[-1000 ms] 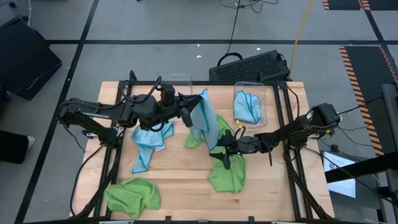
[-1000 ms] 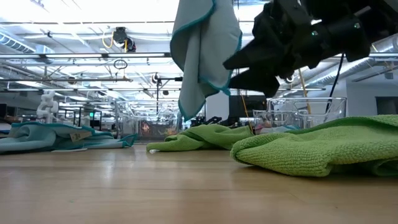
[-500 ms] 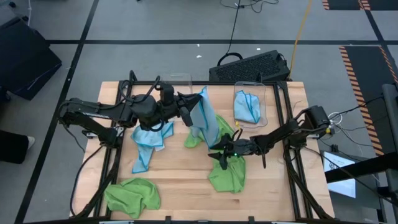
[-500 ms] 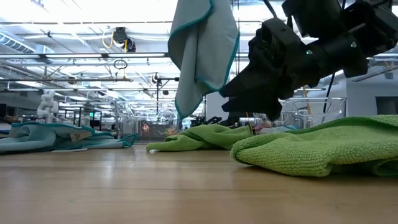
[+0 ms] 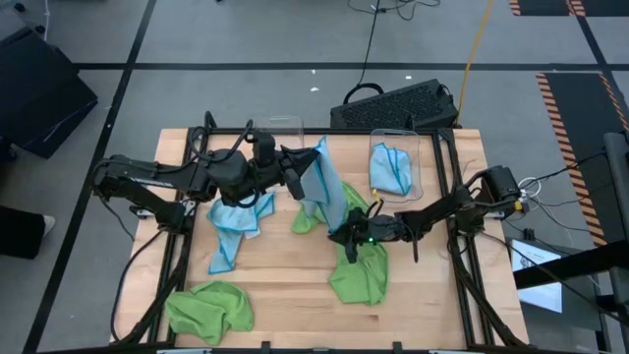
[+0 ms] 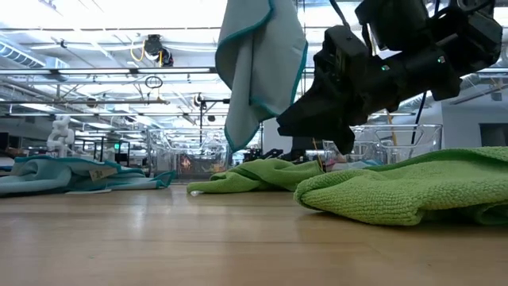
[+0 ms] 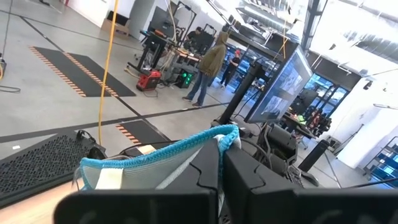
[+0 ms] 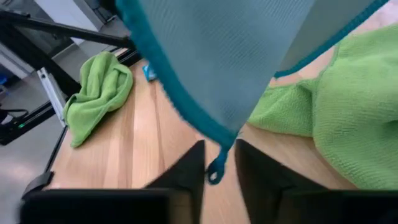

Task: Fold microfiber towels
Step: Fold the right blue microfiber towel

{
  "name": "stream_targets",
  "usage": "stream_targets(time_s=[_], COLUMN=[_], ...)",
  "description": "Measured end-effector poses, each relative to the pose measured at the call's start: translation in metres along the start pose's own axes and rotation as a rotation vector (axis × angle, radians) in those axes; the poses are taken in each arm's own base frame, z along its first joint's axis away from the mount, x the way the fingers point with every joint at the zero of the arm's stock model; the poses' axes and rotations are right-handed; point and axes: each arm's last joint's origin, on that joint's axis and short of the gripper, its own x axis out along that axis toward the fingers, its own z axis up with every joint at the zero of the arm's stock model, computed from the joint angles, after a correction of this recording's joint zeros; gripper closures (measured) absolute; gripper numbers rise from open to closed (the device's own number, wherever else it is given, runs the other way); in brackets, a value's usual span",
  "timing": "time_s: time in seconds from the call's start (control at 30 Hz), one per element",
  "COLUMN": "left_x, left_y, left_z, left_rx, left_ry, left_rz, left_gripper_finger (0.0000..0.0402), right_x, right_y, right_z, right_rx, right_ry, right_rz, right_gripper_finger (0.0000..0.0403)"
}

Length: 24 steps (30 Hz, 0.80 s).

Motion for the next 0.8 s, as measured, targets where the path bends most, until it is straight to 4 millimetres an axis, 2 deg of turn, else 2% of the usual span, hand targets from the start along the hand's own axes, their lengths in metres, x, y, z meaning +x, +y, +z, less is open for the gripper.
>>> stream_targets(time_s=[0.1, 0.3, 0.4, 0.6, 0.8], left_x=[0.0, -0.001, -0.005, -0.018, -0.034], left_y=[0.0, 0.0, -0.002, -0.012, -0.023], left_z=[0.0, -0.004, -0.009, -0.025, -0.062], left_rx=[0.006, 0.062, 0.097, 0.125, 0.155], left_ry=[0.003, 0.042, 0.111, 0.256, 0.508], left_rz=[0.002, -0.015, -0.046, -0.132, -0.158], left_gripper_finger=[0.0397, 0.0391, 0.0397, 0.0384, 0.0389], right_x=[0.0, -0.017, -0.035, -0.079, -0.117], right_y=[-0.001, 0.003, 0.006, 0.018, 0.022], right_z=[0.001, 0.01, 0.018, 0.035, 0.039], right_rx=[-0.001, -0.006, -0.031, -0.047, -0.016], right_ry=[0.016, 0.099, 0.154, 0.2, 0.267], right_rz=[0.023, -0.025, -0.059, -0.049, -0.052], right_gripper_finger=[0.039, 0.04, 0.0401, 0.0402, 0.0402])
